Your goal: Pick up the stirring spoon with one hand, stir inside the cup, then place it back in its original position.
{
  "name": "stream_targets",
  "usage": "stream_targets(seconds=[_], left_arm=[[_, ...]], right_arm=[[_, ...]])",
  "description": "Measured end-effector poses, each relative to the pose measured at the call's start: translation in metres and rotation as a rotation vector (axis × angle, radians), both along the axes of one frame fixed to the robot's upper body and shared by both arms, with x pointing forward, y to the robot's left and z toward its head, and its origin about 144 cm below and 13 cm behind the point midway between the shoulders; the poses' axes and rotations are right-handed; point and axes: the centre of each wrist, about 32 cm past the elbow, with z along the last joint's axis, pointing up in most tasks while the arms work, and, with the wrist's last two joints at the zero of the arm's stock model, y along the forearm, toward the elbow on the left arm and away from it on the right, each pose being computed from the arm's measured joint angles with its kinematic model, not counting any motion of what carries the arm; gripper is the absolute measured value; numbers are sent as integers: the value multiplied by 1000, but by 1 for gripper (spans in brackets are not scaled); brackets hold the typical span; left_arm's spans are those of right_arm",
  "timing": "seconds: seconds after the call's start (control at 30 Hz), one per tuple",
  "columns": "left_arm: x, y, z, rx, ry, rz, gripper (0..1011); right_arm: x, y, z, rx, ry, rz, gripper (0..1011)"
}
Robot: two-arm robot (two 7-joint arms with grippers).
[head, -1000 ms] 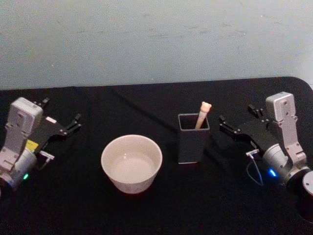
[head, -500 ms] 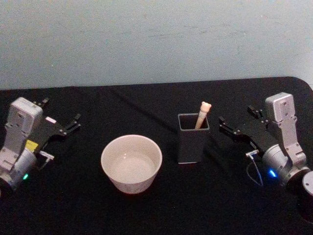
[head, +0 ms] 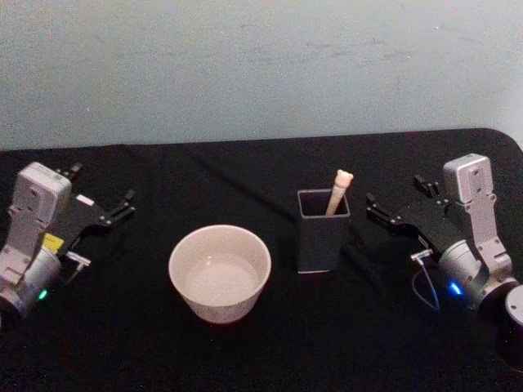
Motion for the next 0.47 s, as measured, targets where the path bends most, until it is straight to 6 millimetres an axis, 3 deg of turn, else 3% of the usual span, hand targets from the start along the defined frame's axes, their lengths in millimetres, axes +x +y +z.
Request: stream_targets(seconds=[0.47], left_arm=[[0, 0, 0, 0, 0, 0, 1001]], right_arm=[[0, 0, 0, 0, -2, 0, 1002]])
